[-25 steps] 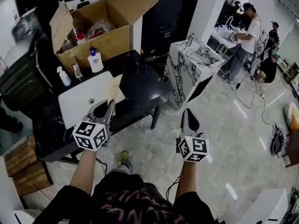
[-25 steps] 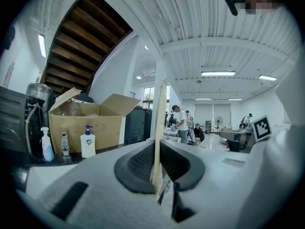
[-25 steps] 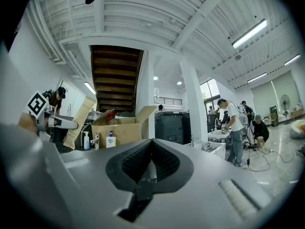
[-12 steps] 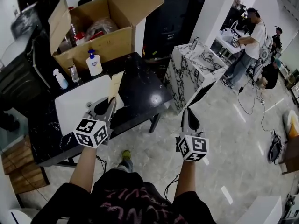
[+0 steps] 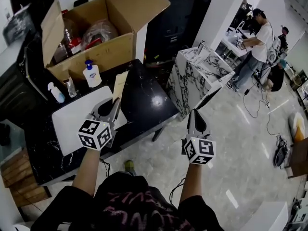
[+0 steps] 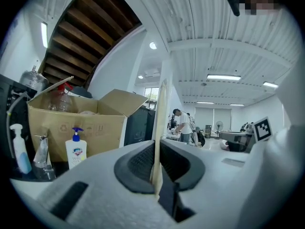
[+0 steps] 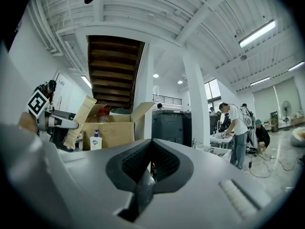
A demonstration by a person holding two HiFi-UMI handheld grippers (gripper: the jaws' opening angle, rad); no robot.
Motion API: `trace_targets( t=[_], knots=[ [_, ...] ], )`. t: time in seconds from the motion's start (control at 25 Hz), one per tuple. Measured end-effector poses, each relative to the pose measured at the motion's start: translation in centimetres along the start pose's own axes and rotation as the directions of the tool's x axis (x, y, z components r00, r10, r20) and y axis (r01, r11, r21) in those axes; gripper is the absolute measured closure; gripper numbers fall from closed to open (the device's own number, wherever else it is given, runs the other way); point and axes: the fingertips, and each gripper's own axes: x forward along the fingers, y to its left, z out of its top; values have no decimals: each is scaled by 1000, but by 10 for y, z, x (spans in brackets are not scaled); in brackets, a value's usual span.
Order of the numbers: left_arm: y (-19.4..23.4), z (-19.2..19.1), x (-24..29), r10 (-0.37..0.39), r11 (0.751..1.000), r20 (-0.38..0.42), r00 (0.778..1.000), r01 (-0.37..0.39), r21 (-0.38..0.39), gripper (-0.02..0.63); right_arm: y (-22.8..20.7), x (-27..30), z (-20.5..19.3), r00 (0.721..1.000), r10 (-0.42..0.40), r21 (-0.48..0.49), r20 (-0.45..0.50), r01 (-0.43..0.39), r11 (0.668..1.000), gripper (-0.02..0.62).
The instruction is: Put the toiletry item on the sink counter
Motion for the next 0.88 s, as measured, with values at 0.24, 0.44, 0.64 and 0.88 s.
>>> trace_targets(
  t=[0.24, 0.44, 0.64, 0.88],
  knots=[
    [33, 9, 31, -19, 1000, 10, 1000, 19, -20, 578, 9, 46, 3, 1000, -6, -10, -3, 6, 1000, 588],
    [45, 3, 48, -51, 998, -1, 999, 51, -47, 578, 17, 73, 3, 1000, -10, -19, -7, 10, 1000, 588],
    [63, 3, 57, -53, 996, 3, 999, 53, -70, 578, 24, 86, -1, 1000, -14, -19, -18, 13, 1000, 588],
    [70, 2, 72, -59, 996, -12, 998, 58, -71, 578, 23, 95, -2, 1000, -16, -20, -25, 15, 1000, 588]
  ],
)
